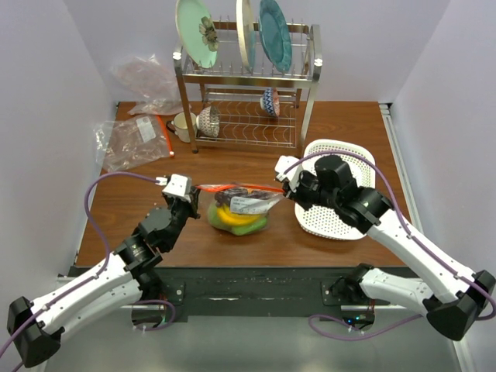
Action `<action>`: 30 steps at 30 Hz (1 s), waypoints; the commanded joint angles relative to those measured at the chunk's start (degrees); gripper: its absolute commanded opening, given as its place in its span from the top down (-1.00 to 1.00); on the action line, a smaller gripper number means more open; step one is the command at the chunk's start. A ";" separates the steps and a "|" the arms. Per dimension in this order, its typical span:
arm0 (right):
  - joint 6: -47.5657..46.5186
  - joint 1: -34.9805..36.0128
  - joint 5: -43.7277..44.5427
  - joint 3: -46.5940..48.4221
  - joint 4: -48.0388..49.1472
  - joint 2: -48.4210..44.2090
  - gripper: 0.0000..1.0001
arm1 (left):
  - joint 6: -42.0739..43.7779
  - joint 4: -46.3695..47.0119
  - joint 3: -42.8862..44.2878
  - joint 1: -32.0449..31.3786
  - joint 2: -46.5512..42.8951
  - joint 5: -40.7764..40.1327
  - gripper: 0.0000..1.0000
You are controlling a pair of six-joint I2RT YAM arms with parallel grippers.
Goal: Place the food in the zip-top bag and seal the zipper
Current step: Zip the zipper food storage bag at the center of the board.
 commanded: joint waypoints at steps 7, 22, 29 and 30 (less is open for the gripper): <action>2.26 -1.95 12.18 -3.70 1.35 -4.49 1.00 | 0.84 1.80 2.79 3.08 1.46 -5.50 1.00; 5.24 -3.88 9.89 2.45 12.25 7.71 1.00 | 1.37 12.61 9.29 6.86 18.07 0.91 1.00; 6.39 -6.87 0.23 5.62 13.83 10.01 1.00 | 2.16 17.26 8.51 8.09 18.35 3.56 1.00; 6.48 -7.05 -0.65 5.53 14.18 9.92 1.00 | 2.60 17.62 7.98 8.09 17.99 4.08 1.00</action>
